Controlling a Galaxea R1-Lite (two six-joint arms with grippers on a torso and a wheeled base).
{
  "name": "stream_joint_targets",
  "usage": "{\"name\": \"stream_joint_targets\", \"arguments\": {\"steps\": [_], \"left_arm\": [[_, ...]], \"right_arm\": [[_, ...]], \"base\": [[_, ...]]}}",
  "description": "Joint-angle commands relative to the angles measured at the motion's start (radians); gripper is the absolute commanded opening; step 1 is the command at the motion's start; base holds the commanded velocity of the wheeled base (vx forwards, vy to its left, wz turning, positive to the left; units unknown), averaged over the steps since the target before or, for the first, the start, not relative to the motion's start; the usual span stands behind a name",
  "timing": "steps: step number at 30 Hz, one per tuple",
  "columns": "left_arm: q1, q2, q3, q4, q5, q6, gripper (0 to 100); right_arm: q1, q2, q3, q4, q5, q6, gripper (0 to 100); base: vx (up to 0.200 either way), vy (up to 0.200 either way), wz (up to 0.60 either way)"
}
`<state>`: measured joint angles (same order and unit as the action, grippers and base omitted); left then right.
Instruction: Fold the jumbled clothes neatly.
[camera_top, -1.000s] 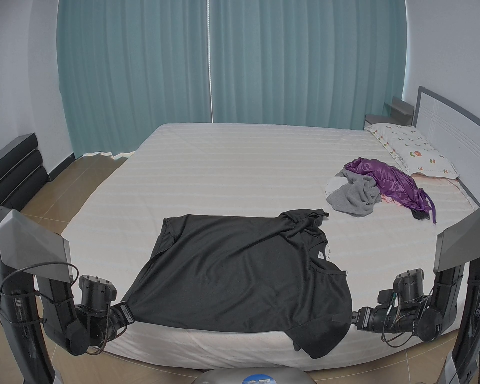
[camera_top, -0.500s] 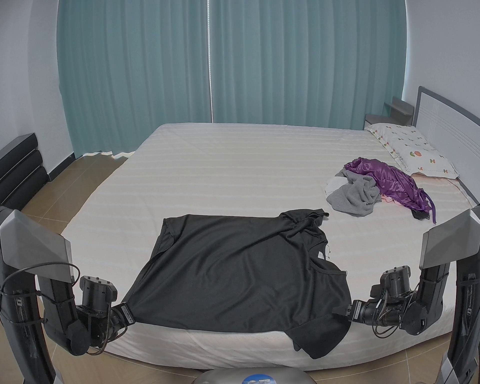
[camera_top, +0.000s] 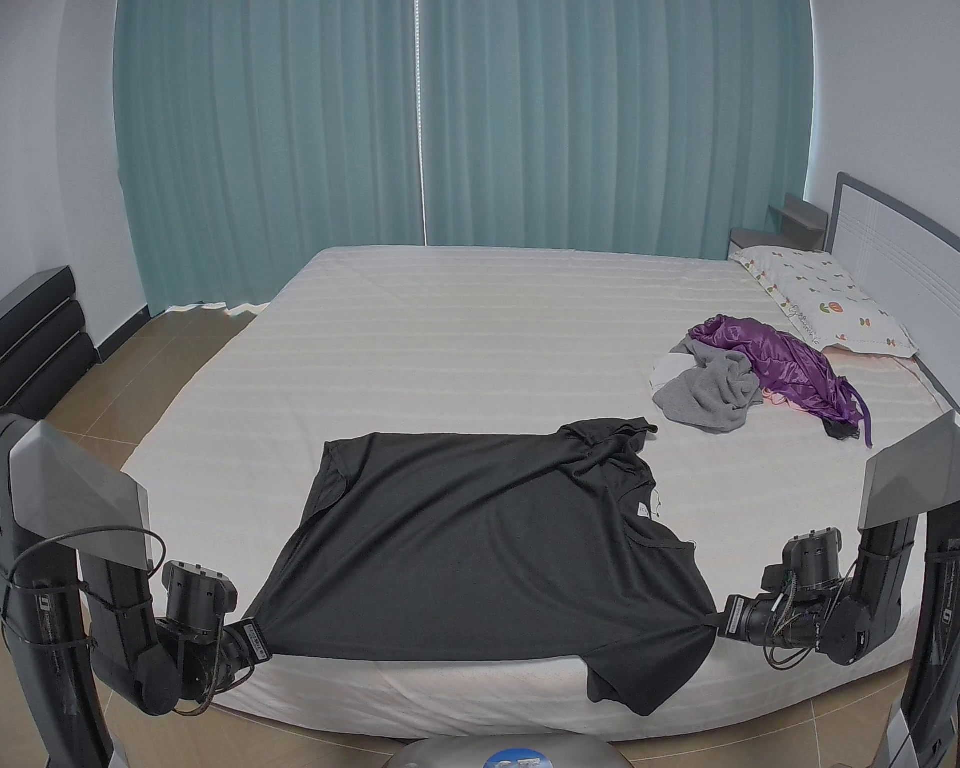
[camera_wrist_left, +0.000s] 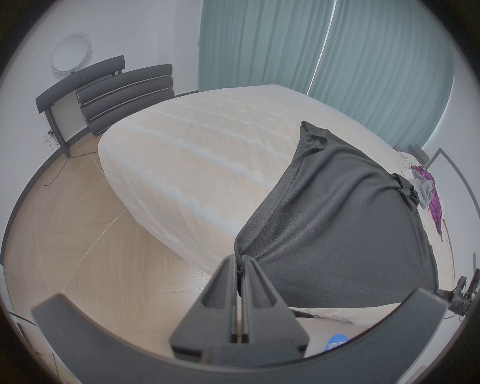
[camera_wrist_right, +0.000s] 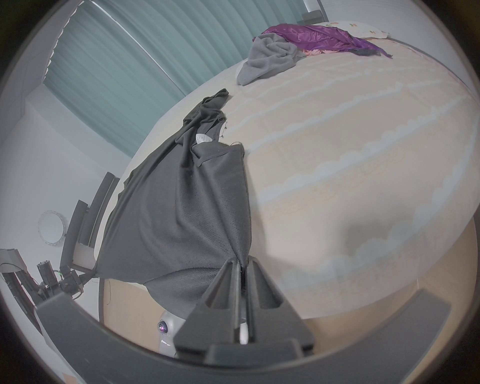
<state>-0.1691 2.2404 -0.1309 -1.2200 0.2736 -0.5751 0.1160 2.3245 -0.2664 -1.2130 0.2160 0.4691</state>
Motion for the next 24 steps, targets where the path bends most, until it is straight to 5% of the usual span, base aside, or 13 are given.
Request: {"name": "stream_joint_targets", "arguments": {"steps": [1, 17, 18, 20, 21, 24], "left_arm": [[-0.004, 0.027, 0.007, 0.0, 0.001, 0.003, 0], [-0.05, 0.102, -0.013, -0.036, -0.002, -0.023, 0], [-0.05, 0.103, -0.016, -0.05, -0.002, -0.032, 0], [-0.05, 0.103, -0.019, -0.062, -0.002, -0.038, 0], [-0.049, 0.103, -0.021, -0.064, -0.002, -0.038, 100], [-0.044, 0.102, -0.024, -0.064, -0.004, -0.04, 100]], "right_arm": [[-0.039, -0.019, 0.016, -0.007, 0.0, -0.018, 0], [-0.045, 0.018, -0.033, 0.0, 0.002, -0.02, 0], [-0.042, 0.023, -0.039, 0.003, 0.005, -0.02, 100], [-0.036, 0.023, -0.042, 0.003, 0.008, -0.018, 100], [-0.035, 0.023, -0.042, 0.001, 0.01, -0.018, 100], [-0.032, 0.01, -0.045, -0.008, 0.014, -0.009, 100]], "base": [[0.0, 0.0, 0.0], [0.0, 0.0, 0.0], [0.0, 0.0, 0.0], [0.0, 0.0, 0.0], [0.0, 0.0, 0.0], [0.0, 0.0, 0.0]]}}
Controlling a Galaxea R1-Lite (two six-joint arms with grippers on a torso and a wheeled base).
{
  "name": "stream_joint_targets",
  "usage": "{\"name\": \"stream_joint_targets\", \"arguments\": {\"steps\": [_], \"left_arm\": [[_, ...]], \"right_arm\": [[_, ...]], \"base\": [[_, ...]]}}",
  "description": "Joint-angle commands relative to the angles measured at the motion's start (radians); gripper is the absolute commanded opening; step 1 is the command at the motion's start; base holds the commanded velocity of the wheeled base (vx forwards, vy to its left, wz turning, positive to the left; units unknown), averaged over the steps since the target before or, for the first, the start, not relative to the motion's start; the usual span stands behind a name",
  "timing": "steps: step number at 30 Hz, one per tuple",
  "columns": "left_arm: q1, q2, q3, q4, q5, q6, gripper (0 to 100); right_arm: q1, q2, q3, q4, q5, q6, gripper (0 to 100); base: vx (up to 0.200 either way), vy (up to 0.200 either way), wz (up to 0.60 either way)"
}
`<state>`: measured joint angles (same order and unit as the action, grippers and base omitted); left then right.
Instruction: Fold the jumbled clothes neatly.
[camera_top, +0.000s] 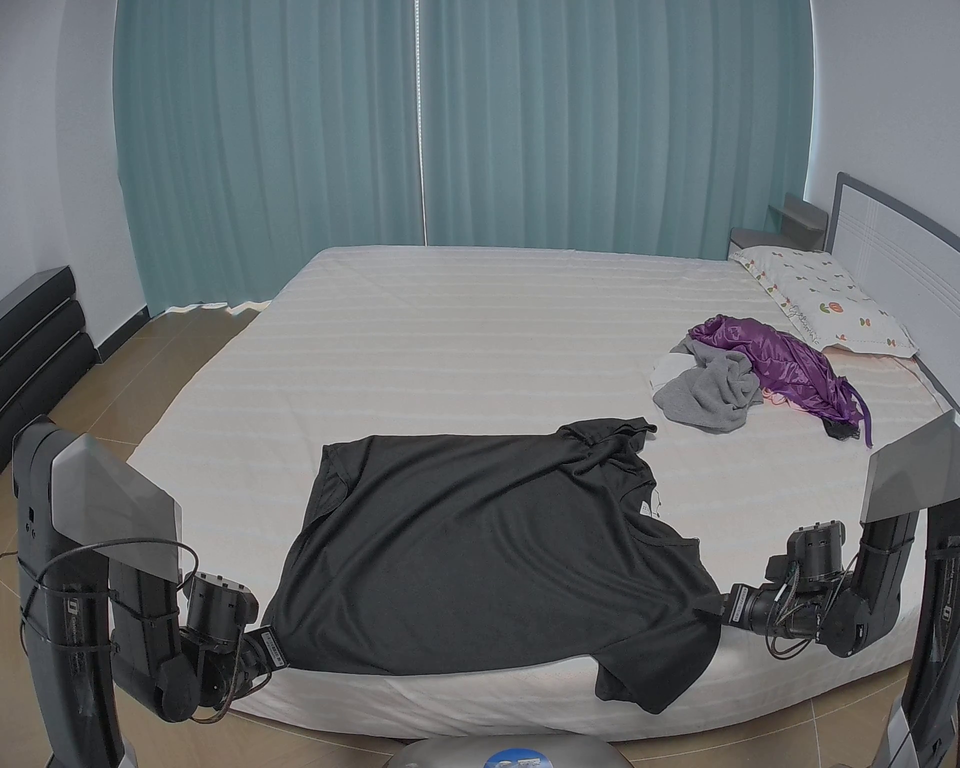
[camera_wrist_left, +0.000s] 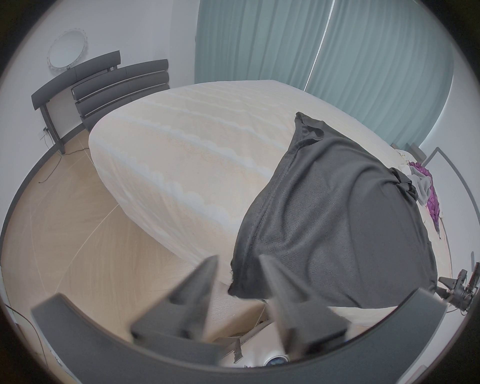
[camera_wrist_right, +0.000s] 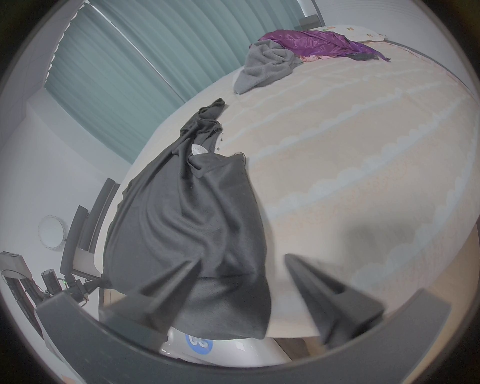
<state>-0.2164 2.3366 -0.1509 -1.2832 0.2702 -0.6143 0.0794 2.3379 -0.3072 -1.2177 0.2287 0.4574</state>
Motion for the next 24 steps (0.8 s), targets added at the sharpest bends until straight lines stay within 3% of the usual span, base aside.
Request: {"name": "stream_joint_targets", "arguments": {"steps": [1, 4, 7, 15, 19, 24], "left_arm": [[0.006, 0.0, -0.009, -0.007, -0.003, -0.005, 100], [0.011, -0.011, -0.012, -0.008, -0.008, -0.019, 100], [0.045, -0.109, -0.015, -0.021, -0.049, -0.05, 100], [0.098, -0.217, -0.032, -0.021, -0.143, -0.088, 100], [0.094, -0.218, -0.047, -0.021, -0.144, -0.142, 100], [0.098, -0.214, -0.047, -0.019, -0.152, -0.157, 100]], "right_arm": [[0.005, -0.029, -0.018, -0.003, 0.012, 0.018, 100], [0.005, -0.057, -0.024, -0.002, 0.023, 0.053, 100], [0.022, -0.114, -0.021, -0.006, 0.032, 0.198, 100], [0.022, -0.158, -0.009, -0.008, 0.055, 0.376, 100], [0.011, -0.167, -0.006, -0.026, 0.096, 0.445, 100], [0.017, -0.169, 0.0, -0.036, 0.104, 0.457, 100]], "base": [[0.0, 0.0, 0.0], [0.0, 0.0, 0.0], [0.0, 0.0, 0.0], [0.0, 0.0, 0.0], [0.0, 0.0, 0.0], [0.0, 0.08, 0.0]]}}
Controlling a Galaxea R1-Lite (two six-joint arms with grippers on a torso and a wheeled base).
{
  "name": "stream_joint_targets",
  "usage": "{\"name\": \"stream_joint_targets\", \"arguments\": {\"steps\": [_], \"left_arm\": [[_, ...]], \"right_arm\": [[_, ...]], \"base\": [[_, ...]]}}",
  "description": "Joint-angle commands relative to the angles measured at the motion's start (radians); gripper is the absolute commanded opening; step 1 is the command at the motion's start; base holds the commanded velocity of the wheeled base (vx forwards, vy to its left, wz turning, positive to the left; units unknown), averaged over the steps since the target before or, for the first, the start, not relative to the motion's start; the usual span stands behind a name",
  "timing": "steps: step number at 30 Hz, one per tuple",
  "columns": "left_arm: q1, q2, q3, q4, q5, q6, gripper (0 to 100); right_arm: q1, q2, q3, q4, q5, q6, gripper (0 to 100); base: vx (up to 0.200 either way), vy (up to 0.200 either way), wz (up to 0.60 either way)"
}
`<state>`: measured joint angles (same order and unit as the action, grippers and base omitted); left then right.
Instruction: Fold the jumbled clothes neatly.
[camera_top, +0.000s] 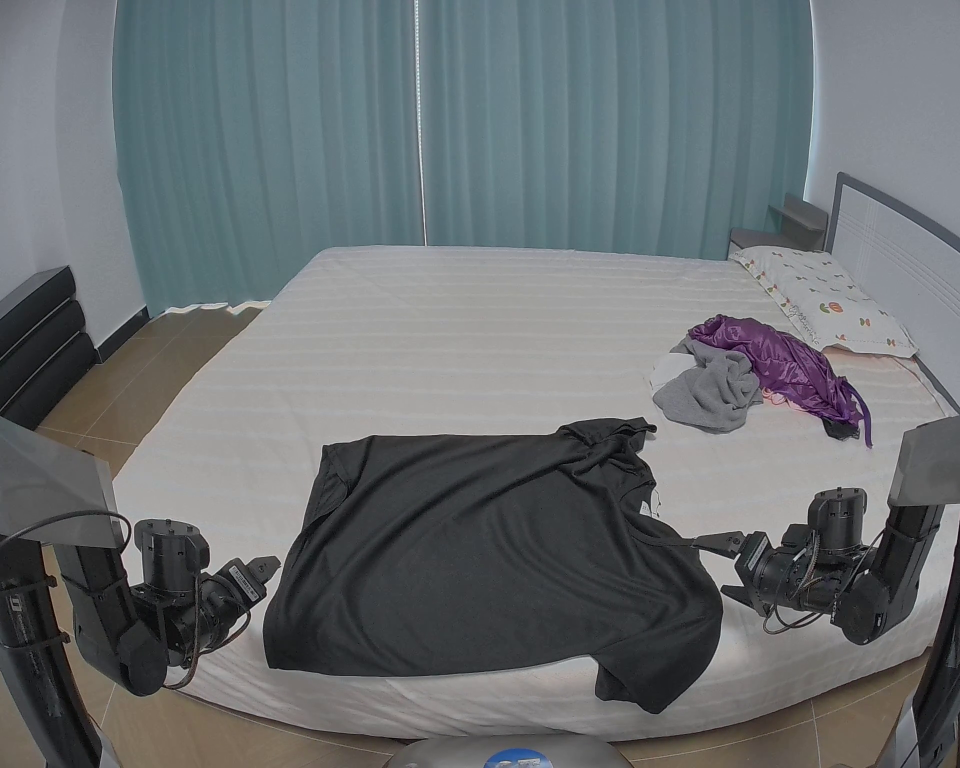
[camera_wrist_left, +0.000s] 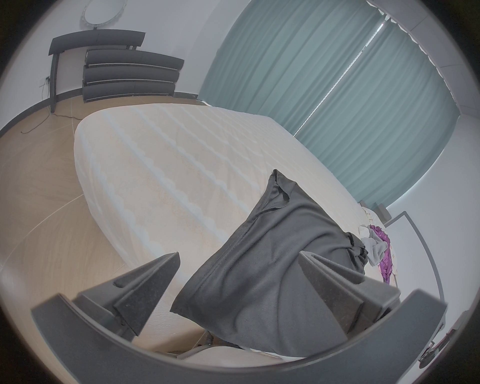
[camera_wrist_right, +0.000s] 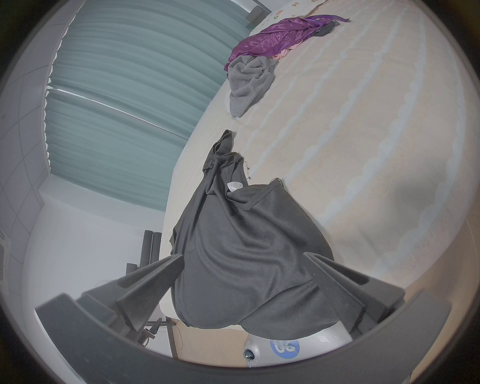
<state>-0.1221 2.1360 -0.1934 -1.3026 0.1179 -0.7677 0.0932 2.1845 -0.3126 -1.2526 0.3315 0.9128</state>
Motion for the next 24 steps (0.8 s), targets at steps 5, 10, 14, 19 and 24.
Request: {"name": "stream_joint_targets", "arguments": {"steps": [5, 10, 14, 19, 24], "left_arm": [[0.004, -0.011, -0.004, 0.0, -0.001, -0.005, 100], [0.001, -0.011, -0.008, -0.001, -0.001, -0.005, 100], [0.001, -0.013, -0.009, -0.001, -0.001, -0.007, 100], [-0.002, -0.007, -0.012, 0.0, 0.0, -0.009, 100], [-0.027, -0.005, -0.011, 0.0, -0.001, -0.009, 100]], "right_arm": [[0.008, -0.014, 0.016, -0.019, 0.001, 0.001, 100], [0.007, -0.012, 0.02, -0.027, 0.0, 0.001, 100], [0.007, -0.011, 0.02, -0.03, 0.0, 0.001, 100], [0.007, -0.011, 0.018, -0.031, 0.0, 0.001, 100], [0.008, -0.011, 0.01, -0.031, 0.0, 0.001, 100]], "base": [[0.0, 0.2, 0.0], [0.0, 0.08, 0.0], [0.0, 0.0, 0.0], [0.0, 0.0, 0.0], [0.2, 0.0, 0.0]]}}
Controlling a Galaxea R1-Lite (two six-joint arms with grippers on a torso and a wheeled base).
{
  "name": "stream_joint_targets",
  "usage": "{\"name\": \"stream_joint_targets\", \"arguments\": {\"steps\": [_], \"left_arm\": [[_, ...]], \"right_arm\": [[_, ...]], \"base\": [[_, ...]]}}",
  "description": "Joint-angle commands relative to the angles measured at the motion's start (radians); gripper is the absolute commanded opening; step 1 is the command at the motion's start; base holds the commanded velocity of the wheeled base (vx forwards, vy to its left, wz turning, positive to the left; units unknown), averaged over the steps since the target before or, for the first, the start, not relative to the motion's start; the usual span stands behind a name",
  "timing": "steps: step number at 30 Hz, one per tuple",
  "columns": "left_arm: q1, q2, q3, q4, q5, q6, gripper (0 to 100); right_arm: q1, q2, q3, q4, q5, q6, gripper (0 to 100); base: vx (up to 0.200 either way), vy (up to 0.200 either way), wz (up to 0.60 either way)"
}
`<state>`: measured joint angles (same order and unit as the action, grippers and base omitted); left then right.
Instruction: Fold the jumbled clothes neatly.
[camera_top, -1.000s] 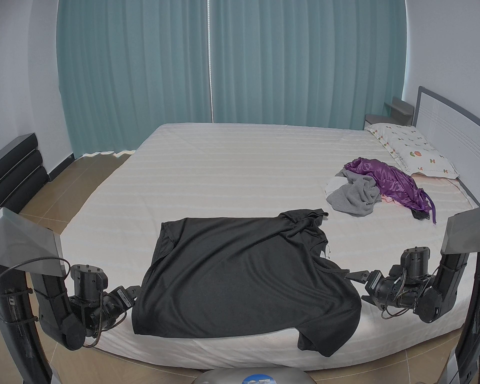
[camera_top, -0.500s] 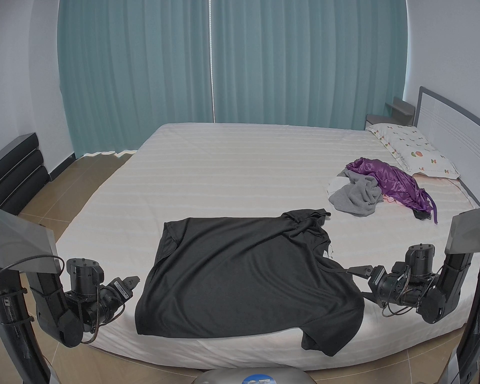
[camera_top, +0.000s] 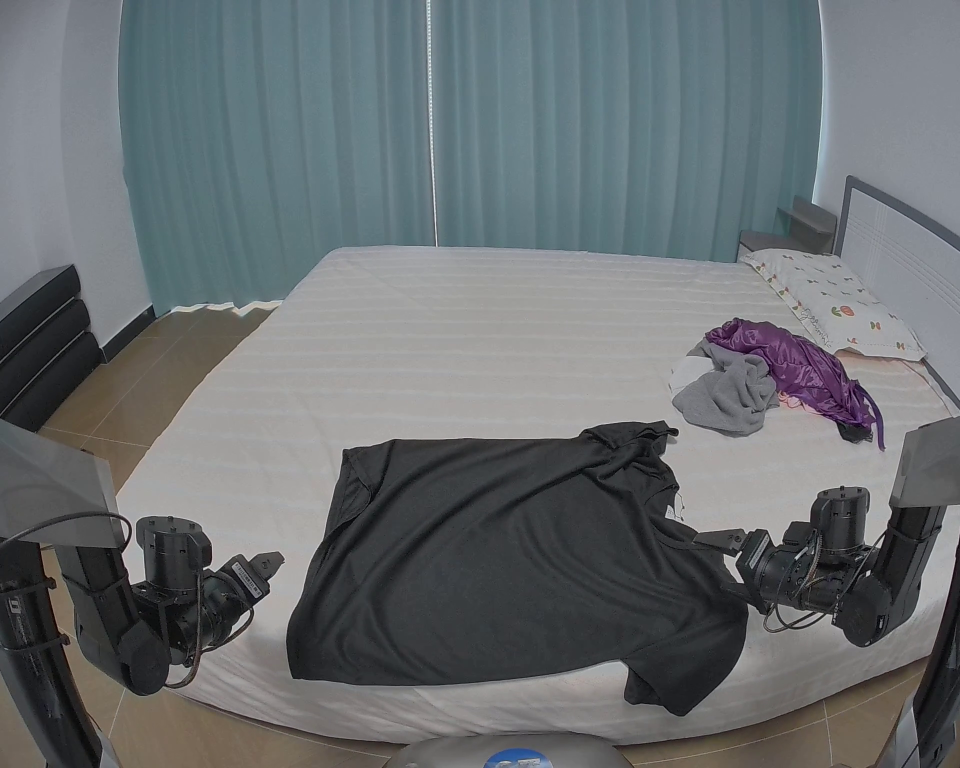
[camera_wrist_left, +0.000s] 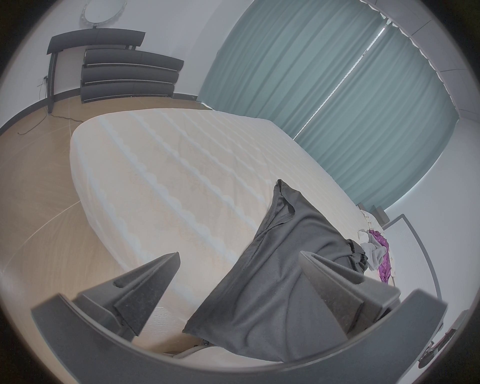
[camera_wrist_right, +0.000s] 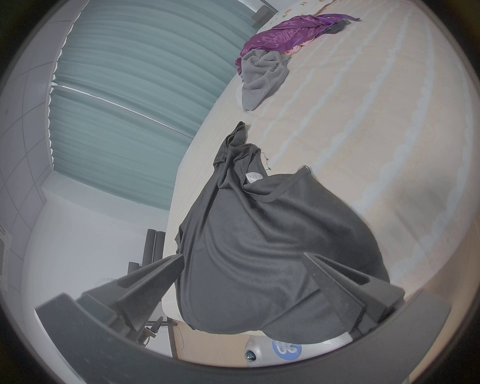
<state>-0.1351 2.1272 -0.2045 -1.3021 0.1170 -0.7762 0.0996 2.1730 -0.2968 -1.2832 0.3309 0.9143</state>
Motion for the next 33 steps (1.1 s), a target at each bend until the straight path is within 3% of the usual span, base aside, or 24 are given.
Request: {"name": "stream_joint_targets", "arguments": {"steps": [1, 7, 15, 28, 33], "left_arm": [[-0.014, 0.003, 0.0, 0.0, 0.0, 0.0, 100], [-0.047, 0.01, -0.004, -0.002, 0.0, -0.005, 100], [-0.06, 0.003, -0.055, 0.001, 0.001, -0.005, 100], [-0.06, 0.056, -0.279, 0.034, -0.004, 0.005, 100], [-0.06, 0.115, -0.454, 0.162, -0.008, 0.003, 100]], "right_arm": [[0.002, 0.001, -0.005, -0.001, 0.0, 0.0, 100], [0.002, 0.005, -0.008, -0.001, 0.0, 0.0, 100], [0.009, 0.01, -0.008, -0.001, 0.0, 0.0, 100], [0.011, 0.053, -0.018, -0.031, 0.002, 0.002, 100], [0.009, 0.057, -0.019, -0.048, 0.004, 0.005, 100]], "base": [[0.2, 0.0, 0.0], [0.2, 0.0, 0.0], [0.0, 0.0, 0.0], [0.0, 0.0, 0.0], [0.0, 0.0, 0.0]]}}
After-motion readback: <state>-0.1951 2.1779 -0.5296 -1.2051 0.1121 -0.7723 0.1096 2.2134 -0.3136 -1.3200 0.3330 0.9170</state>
